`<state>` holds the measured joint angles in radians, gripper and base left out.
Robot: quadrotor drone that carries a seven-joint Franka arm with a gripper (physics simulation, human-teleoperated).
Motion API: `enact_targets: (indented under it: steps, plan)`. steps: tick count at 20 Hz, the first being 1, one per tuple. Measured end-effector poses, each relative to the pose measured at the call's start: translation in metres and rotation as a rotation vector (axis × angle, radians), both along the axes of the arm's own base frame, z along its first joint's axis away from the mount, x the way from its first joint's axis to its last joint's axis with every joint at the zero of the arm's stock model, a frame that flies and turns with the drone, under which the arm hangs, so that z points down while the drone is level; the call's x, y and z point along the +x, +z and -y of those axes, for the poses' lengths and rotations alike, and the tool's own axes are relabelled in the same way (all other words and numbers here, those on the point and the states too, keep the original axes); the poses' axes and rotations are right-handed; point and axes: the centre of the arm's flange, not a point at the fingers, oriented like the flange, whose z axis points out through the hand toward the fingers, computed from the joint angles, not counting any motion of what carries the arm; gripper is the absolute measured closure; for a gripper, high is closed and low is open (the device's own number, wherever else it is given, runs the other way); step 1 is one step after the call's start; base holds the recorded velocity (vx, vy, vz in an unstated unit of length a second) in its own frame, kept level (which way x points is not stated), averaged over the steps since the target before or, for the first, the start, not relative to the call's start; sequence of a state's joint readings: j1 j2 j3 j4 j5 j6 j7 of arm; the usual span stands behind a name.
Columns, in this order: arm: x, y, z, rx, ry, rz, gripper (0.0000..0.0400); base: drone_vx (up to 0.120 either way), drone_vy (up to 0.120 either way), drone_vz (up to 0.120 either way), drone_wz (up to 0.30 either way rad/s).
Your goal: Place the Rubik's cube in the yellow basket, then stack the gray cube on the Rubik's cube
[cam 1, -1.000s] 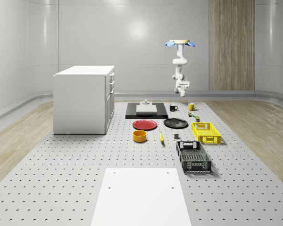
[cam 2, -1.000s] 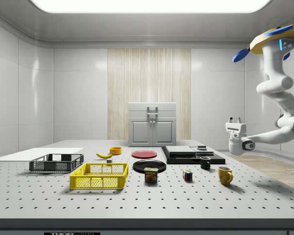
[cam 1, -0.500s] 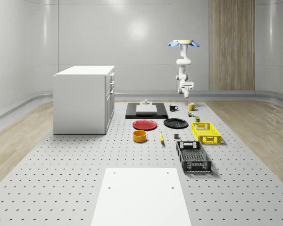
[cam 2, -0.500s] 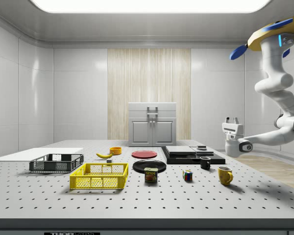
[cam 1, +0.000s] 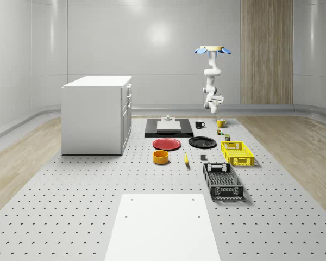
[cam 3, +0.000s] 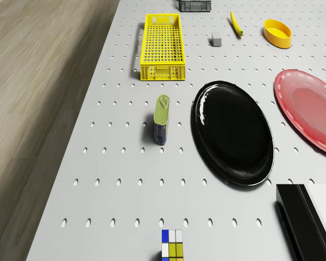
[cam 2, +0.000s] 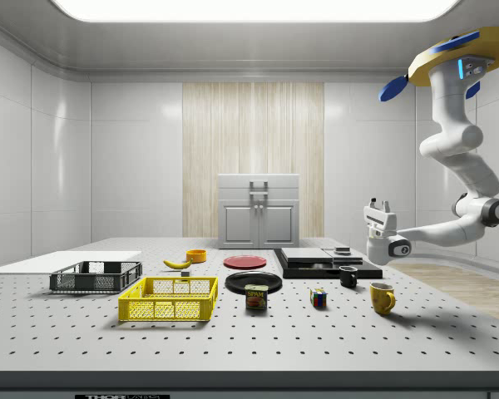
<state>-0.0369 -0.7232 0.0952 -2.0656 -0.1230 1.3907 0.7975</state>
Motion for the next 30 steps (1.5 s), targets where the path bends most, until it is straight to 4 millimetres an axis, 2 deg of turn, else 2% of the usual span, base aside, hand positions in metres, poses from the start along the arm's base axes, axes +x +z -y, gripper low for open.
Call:
enact_targets:
  steps: [4, 8, 11, 14, 16, 18, 21, 25, 30]
  plan:
    - [0.0, -0.005, -0.017, -0.174, -0.005, 0.003, 0.0, 0.12, 0.0, 0.0, 0.0]
    - [0.0, -0.021, -0.045, -0.499, -0.015, 0.005, 0.0, 0.12, 0.0, 0.0, 0.0]
    - [0.001, -0.051, -0.069, -0.886, -0.027, 0.005, 0.0, 0.12, 0.0, 0.0, 0.0]
    - [0.002, -0.098, -0.081, -1.382, -0.043, 0.004, 0.0, 0.12, 0.0, 0.0, 0.0]
    - [0.004, -0.132, -0.075, -1.726, -0.055, 0.003, 0.0, 0.12, 0.0, 0.0, 0.0]
    - [0.005, -0.158, -0.06, -2.036, -0.066, 0.001, 0.0, 0.12, 0.0, 0.0, 0.0]
    - [0.005, -0.182, -0.034, -2.394, -0.077, -0.001, 0.0, 0.12, 0.0, -0.12, 0.0]
    - [0.006, -0.194, -0.009, -2.678, -0.082, -0.002, 0.0, 0.12, 0.0, -0.12, 0.0]
    - [0.006, -0.198, 0.007, -2.844, -0.081, -0.003, 0.0, 0.12, 0.0, -0.12, 0.0]
